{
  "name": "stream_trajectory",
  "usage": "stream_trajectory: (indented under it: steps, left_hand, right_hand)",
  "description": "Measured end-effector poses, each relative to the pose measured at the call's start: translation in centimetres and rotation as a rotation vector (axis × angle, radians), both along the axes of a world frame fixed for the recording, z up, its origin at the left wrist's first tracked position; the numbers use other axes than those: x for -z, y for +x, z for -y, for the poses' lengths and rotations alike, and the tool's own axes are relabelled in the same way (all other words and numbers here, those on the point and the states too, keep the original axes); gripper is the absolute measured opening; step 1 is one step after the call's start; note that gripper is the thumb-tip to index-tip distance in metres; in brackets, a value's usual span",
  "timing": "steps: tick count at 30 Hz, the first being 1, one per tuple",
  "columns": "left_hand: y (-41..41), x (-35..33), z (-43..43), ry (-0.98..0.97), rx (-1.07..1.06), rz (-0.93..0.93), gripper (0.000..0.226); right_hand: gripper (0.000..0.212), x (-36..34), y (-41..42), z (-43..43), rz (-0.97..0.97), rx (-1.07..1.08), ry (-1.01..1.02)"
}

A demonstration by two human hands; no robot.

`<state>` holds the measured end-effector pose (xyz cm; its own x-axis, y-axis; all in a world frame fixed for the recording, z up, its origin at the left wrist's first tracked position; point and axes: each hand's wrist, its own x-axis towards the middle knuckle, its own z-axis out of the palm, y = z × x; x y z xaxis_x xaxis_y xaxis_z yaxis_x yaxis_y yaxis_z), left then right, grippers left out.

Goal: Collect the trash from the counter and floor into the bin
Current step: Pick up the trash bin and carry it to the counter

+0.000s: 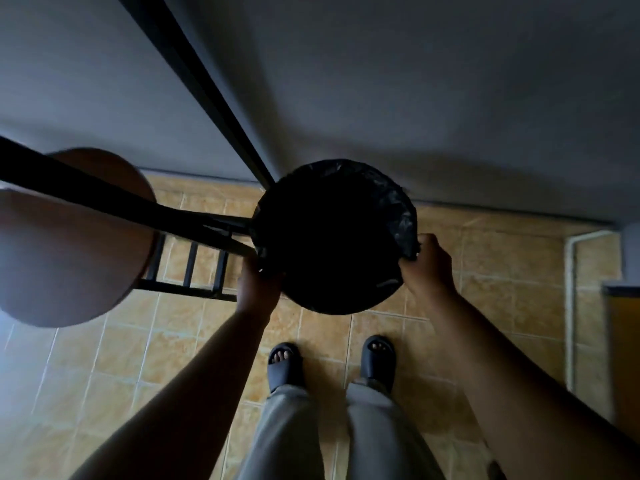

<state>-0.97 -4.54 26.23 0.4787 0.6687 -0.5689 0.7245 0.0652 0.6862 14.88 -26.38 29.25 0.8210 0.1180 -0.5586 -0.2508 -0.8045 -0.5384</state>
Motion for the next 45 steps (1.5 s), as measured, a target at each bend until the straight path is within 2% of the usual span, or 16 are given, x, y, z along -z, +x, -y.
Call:
stream_trajectory:
  steps: [3,6,8,14,16,19,23,28,31,34,36,45]
  left_hand:
    - [-1.1,-6.8,0.8,-0.013,0.015,0.094,0.042]
    - [-2.6,-13.1,1.2,-0.048,-0.056,0.140,0.055]
    - [-3.2,-17.0,1.3,0.000,-0.019,0.163,0.055]
    - [-4.1,-25.0,0.6,0.087,-0.003,0.297,0.045]
    - [-5.0,-26.2,0.3,0.062,0.012,0.368,0.046]
    - [-6.2,-27.2,0.3,-0.026,0.010,0.471,0.055]
    - [-6.9,-28.3,1.0,-0.052,-0.001,0.530,0.060]
    - [-8.2,-28.8,2.3,-0.072,-0.044,0.523,0.063]
    - [-9.2,-28.9,3.4,-0.055,-0.070,0.508,0.065]
    - [-10.2,-29.3,4.6,-0.076,-0.102,0.535,0.058]
    - [-11.4,-29.5,5.5,-0.073,-0.142,0.561,0.052]
    - [-21.1,-28.2,5.1,-0.162,-0.338,0.687,0.064]
  right_hand:
    - [0.040,-7.4,-0.6,1.2,0.042,-0.045,0.017]
    - [0.041,-14.3,-2.2,2.1,0.112,-0.089,0.048]
    - [0.041,-18.4,-3.4,2.6,0.159,-0.111,0.082]
    - [0.037,-26.2,-5.5,3.4,0.327,-0.123,0.168]
    - [0.036,-28.0,-6.2,3.5,0.376,-0.124,0.188]
    - [0.036,-29.6,-7.1,3.8,0.414,-0.143,0.237]
    - [0.038,-30.5,-7.7,4.5,0.437,-0.156,0.279]
    - [0.039,-30.6,-8.2,5.5,0.414,-0.194,0.291]
    - [0.047,-30.5,-8.2,6.0,0.380,-0.213,0.292]
    - [0.046,-30.6,-8.3,6.6,0.396,-0.233,0.296]
    - [0.042,-30.9,-8.9,6.5,0.392,-0.279,0.301]
    - [0.044,-31.1,-15.1,2.8,0.382,-0.372,0.352]
